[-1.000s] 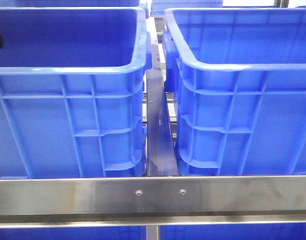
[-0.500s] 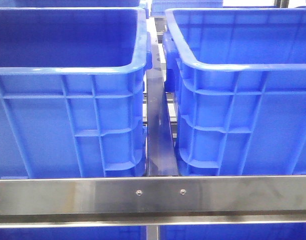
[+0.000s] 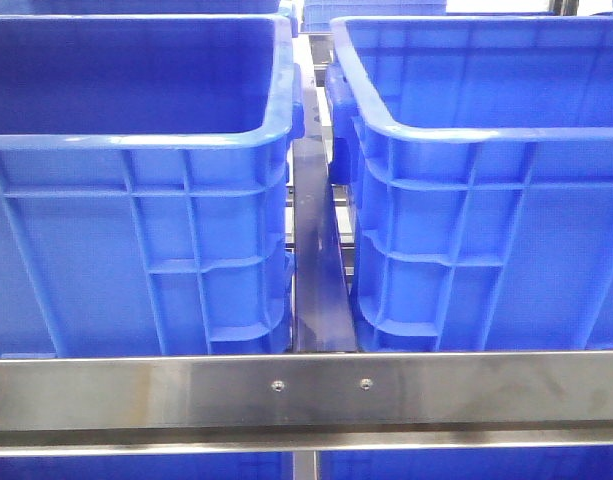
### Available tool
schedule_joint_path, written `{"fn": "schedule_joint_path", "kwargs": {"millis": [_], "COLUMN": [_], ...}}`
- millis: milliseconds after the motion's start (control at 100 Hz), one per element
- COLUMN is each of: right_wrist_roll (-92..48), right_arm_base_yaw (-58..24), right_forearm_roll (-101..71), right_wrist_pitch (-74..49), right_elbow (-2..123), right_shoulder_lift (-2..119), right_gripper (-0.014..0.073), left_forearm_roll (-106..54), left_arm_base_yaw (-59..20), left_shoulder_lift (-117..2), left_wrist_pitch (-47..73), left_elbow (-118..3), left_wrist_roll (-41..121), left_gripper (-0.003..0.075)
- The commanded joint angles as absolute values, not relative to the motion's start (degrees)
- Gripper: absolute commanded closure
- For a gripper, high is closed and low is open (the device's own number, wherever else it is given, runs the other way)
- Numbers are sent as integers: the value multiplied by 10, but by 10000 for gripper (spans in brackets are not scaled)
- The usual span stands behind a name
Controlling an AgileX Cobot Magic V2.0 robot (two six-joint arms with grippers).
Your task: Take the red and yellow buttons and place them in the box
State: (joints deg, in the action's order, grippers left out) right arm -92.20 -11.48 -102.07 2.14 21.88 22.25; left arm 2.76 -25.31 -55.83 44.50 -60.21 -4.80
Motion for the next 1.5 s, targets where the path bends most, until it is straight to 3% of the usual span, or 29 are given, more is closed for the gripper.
{"fn": "schedule_joint_path", "kwargs": {"millis": [0, 320, 390, 530, 650, 750, 960, 1310, 1490], "right_wrist_roll": [-928, -928, -928, -928, -928, -925, -815, -728, -720], "right_arm_base_yaw": [-115, -115, -115, -115, -115, -115, -115, -116, -164], "right_forearm_roll": [-1021, -1021, -1021, -1021, -1027, -1058, -1058, -1058, -1058], "right_wrist_pitch": [7, -11, -35, -93, -131, -171, -291, -608, -623], "right_elbow": [235, 235, 235, 235, 235, 235, 248, 364, 441], "right_shoulder_lift": [225, 225, 225, 225, 225, 225, 267, 540, 649], "right_gripper": [662, 657, 615, 398, 141, 23, 11, 11, 11], "left_forearm_roll": [16, 19, 19, 19, 19, 19, 19, 19, 19], "left_arm_base_yaw": [-303, -448, -457, -458, -458, -458, -458, -458, -458], "left_shoulder_lift": [-549, -549, -549, -549, -549, -549, -549, -549, -549], "left_wrist_pitch": [408, 410, 410, 409, 409, 409, 409, 409, 409], "left_elbow": [-618, -618, -618, -618, -618, -618, -618, -618, -618], "left_wrist_roll": [-30, 7, 7, 8, 8, 8, 8, 8, 8], "left_gripper": [739, 739, 739, 739, 739, 739, 739, 739, 739]}}
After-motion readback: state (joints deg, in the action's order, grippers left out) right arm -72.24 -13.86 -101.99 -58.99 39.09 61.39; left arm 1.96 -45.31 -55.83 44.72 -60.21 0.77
